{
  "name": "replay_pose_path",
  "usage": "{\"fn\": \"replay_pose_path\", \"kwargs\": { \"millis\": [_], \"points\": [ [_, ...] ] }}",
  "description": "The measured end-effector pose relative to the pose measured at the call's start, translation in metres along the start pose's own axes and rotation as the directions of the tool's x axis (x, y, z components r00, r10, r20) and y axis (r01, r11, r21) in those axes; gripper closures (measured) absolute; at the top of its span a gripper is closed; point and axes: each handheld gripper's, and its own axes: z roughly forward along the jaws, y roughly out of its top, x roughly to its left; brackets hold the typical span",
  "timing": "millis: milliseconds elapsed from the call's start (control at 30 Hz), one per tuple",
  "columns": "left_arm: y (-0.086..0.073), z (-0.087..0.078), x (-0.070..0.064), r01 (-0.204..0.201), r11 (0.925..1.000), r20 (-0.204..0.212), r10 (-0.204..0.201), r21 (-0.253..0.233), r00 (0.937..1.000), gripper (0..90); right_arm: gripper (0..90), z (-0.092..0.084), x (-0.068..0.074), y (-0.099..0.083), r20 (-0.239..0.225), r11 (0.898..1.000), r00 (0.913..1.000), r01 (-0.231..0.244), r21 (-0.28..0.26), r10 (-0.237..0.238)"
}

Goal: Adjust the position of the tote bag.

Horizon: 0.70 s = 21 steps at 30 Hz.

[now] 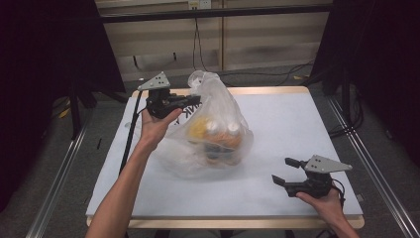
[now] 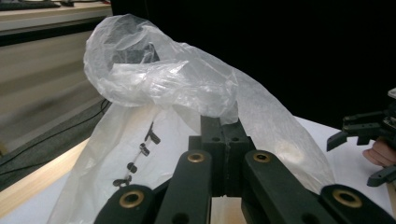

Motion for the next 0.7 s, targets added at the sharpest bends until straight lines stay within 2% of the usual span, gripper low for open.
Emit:
{"fn": "replay_pose_path", "kwargs": {
  "millis": [100, 167, 333, 433, 500, 533, 567, 600, 700],
  "points": [
    [0.001, 0.001, -0.004, -0.005, 1.0000, 0.013, 0.005, -0.005, 0.9999, 90.0, 23.0, 0.000, 0.000, 0.005, 0.003, 1.000, 0.9999, 0.010, -0.012, -0.010],
    [0.004, 0.002, -0.011, -0.016, 0.9997, 0.030, 0.016, -0.019, 0.9994, 90.0, 23.6, -0.001, 0.000, 0.015, 0.004, 0.999, 0.9999, 0.012, -0.042, -0.012],
    [0.010, 0.002, -0.024, -0.045, 0.9985, 0.048, 0.047, -0.029, 0.9977, 90.0, 26.7, 0.000, 0.003, 0.030, -0.003, 0.998, 0.9997, 0.023, -0.065, -0.023],
    [0.011, 0.001, -0.032, -0.070, 0.9971, 0.067, 0.072, -0.032, 0.9952, 90.0, 29.4, 0.005, 0.007, 0.049, -0.031, 0.995, 0.9985, 0.042, -0.091, -0.045],
    [0.011, 0.002, -0.037, -0.079, 0.9964, 0.072, 0.081, -0.033, 0.9941, 90.0, 30.0, 0.006, 0.008, 0.053, -0.035, 0.994, 0.9981, 0.047, -0.096, -0.051],
    [0.011, 0.002, -0.040, -0.082, 0.9960, 0.073, 0.085, -0.033, 0.9938, 90.0, 31.8, 0.011, 0.011, 0.066, -0.049, 0.992, 0.9969, 0.056, -0.110, -0.062],
    [0.011, 0.003, -0.042, -0.080, 0.9961, 0.083, 0.082, -0.037, 0.9931, 90.0, 31.8, 0.011, 0.011, 0.066, -0.049, 0.992, 0.9969, 0.056, -0.110, -0.062],
    [0.011, 0.003, -0.045, -0.097, 0.9947, 0.098, 0.100, -0.032, 0.9902, 90.0, 34.0, 0.014, 0.013, 0.075, -0.052, 0.991, 0.9960, 0.066, -0.118, -0.073],
    [0.012, 0.003, -0.049, -0.101, 0.9942, 0.100, 0.104, -0.037, 0.9895, 90.0, 36.1, 0.019, 0.014, 0.086, -0.059, 0.989, 0.9946, 0.078, -0.128, -0.086]
  ]
}}
